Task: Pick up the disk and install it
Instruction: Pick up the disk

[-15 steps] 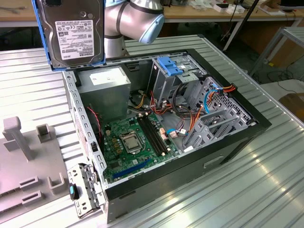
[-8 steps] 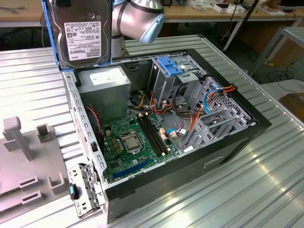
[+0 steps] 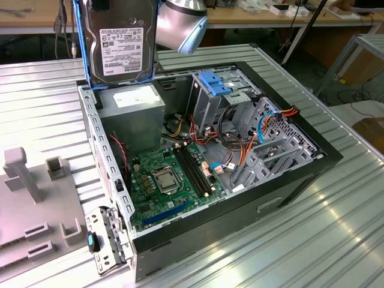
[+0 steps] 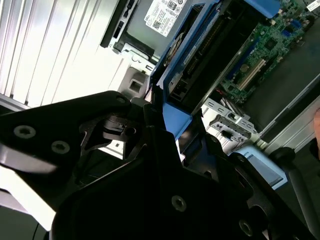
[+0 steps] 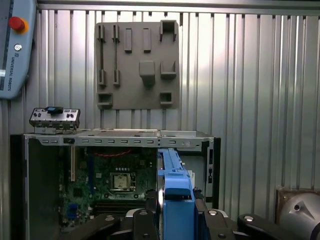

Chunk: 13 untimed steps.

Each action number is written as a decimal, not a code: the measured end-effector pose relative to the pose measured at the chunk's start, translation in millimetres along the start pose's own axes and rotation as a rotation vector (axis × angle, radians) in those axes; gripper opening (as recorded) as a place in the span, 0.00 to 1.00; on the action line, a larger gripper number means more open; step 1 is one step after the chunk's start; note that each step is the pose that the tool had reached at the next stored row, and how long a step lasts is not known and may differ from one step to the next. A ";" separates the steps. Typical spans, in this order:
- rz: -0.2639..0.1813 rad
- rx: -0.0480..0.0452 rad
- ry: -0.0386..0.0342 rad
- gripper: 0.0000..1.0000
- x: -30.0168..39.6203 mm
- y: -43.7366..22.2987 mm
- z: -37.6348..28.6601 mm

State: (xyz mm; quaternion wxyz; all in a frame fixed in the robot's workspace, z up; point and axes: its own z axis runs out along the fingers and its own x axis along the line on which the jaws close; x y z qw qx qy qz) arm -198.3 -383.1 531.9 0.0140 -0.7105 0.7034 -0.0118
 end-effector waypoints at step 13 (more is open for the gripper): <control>0.014 0.0001 0.0004 0.37 3.8 -38.4 2.2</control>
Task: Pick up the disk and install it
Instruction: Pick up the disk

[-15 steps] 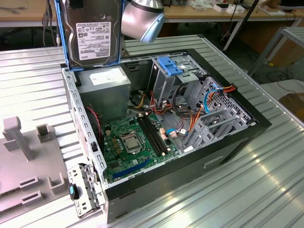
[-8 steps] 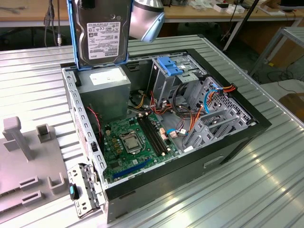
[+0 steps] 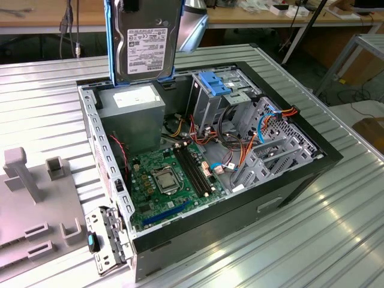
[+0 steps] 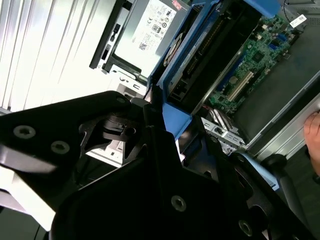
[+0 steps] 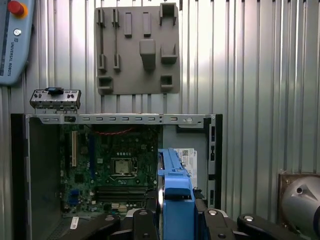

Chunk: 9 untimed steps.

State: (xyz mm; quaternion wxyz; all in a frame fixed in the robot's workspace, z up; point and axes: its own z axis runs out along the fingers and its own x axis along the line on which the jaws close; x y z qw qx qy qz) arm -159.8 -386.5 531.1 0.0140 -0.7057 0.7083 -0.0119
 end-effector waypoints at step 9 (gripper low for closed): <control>0.010 -0.0001 0.0006 0.37 5.3 -16.8 1.5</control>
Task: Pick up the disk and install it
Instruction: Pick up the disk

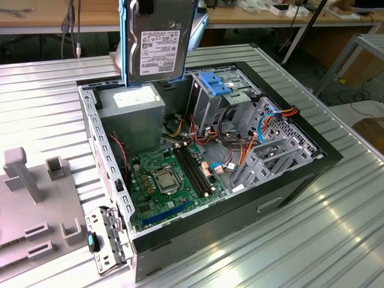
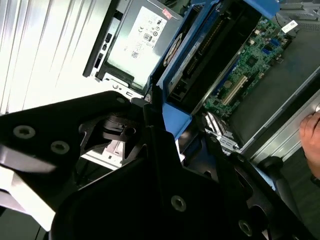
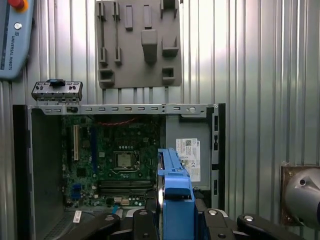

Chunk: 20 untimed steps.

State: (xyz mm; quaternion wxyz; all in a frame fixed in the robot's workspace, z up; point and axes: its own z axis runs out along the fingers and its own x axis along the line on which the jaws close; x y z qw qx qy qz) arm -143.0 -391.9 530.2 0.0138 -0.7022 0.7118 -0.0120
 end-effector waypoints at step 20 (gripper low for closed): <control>0.015 0.0002 0.0003 0.37 23.4 -23.7 4.4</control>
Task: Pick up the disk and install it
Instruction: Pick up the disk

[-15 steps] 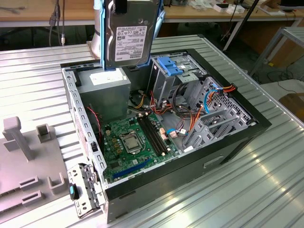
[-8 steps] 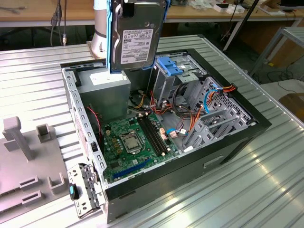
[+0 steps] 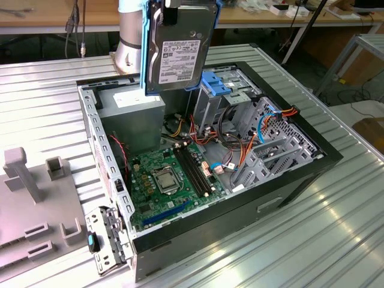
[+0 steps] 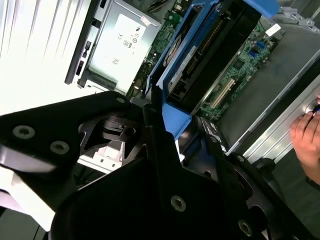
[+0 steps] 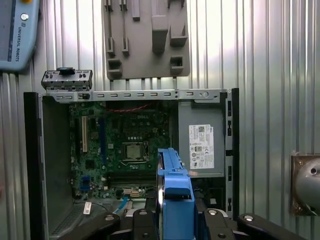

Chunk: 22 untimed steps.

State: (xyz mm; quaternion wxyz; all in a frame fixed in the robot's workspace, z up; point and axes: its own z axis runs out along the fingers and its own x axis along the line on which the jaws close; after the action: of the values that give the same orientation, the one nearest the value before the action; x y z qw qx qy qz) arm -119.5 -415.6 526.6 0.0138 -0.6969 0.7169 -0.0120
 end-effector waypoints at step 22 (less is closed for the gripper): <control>0.009 0.0000 0.0004 0.37 4.2 -25.1 3.4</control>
State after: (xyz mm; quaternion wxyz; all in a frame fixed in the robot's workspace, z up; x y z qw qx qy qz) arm -94.4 -420.4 524.1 0.0137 -0.6938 0.7199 -0.0121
